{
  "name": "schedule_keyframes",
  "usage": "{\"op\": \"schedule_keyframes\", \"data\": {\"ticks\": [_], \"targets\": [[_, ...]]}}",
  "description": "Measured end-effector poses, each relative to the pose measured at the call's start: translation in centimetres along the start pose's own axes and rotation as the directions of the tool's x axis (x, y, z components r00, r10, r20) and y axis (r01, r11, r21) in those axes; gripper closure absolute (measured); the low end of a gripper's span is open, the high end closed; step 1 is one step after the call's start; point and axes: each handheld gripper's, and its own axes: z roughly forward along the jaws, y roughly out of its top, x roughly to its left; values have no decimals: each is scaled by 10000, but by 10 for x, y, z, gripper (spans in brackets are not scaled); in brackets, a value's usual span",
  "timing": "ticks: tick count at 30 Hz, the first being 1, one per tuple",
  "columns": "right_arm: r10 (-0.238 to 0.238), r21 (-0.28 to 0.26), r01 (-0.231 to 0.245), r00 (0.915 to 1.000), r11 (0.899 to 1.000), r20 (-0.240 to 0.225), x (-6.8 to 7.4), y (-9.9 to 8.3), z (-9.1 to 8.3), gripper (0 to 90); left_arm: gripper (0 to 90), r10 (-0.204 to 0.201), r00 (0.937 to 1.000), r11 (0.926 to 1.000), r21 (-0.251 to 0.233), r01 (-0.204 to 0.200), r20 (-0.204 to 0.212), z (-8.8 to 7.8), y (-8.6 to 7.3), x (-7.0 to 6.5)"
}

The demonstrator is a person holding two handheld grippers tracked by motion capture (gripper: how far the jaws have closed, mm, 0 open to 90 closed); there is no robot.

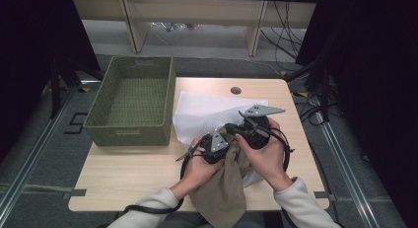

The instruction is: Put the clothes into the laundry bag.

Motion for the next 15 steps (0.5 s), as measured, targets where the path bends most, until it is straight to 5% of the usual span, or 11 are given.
{"op": "schedule_keyframes", "data": {"ticks": [1, 2, 7, 15], "targets": [[-91, 23, 91, 10000, 10000, -10, -1, 0, 0, 896, 739, -469, 9987, 9979, -456, 459, -220, 1, 0, -3], [27, -27, -27, 9999, 10000, 109, -1, 0, -1, 896, 718, -511, 9984, 9970, -593, 497, -225, 0, -1, -3], [-3, -67, 3, 10000, 10000, 16, -4, 0, -1, 896, 533, -370, 9993, 9988, -331, 372, 65, -21, -1, 2], [124, -17, -124, 9998, 9999, 154, -6, 1, -4, 896, 418, -1450, 9888, 9809, -1262, 1483, 350, -73, 6, 5]]}}
